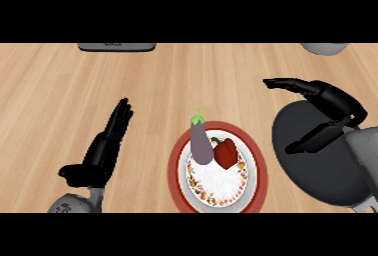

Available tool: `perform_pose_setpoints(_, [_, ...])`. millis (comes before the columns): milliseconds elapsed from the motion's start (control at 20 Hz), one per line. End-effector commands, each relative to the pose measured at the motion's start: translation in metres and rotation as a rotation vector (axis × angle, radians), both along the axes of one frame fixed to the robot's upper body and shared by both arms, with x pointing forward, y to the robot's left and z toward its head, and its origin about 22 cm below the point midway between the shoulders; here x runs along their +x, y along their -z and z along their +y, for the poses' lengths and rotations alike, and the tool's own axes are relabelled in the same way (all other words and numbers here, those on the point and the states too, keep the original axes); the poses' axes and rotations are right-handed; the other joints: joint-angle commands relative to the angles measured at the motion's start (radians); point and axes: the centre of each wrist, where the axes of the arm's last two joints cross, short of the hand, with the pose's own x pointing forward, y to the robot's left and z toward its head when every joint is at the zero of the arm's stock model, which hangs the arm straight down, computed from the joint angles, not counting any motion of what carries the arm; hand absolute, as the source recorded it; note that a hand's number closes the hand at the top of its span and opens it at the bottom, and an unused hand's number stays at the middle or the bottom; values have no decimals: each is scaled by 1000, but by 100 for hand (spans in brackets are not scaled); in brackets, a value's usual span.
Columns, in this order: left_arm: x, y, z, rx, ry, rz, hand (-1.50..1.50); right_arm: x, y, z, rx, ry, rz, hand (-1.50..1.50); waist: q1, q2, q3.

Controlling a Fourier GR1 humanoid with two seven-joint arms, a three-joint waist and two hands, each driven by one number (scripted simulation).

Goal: Pick the bell pepper from the plate and place it in the pan

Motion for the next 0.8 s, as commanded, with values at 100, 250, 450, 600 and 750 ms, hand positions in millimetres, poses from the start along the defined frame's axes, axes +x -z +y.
perform_pose_setpoints(100, [-3,8,-4,0,21,-9,0,26,-43,37,-223,-76,-64,-150,5,0,-1])
perform_pose_setpoints(250, [-1,0,4,6,10,6,0,16,-37,69,-349,-129,-65,-150,0,-3,-1])
perform_pose_setpoints(450, [-1,5,-4,3,21,1,0,17,-34,87,-540,-180,-71,-150,1,0,-1])
perform_pose_setpoints(600, [-2,-3,3,-12,5,-2,0,9,-31,118,-706,-223,-108,-150,7,-2,-1])
perform_pose_setpoints(750, [-5,2,0,-3,8,-5,0,-1,-16,140,-816,-289,-127,-150,0,-2,-1])
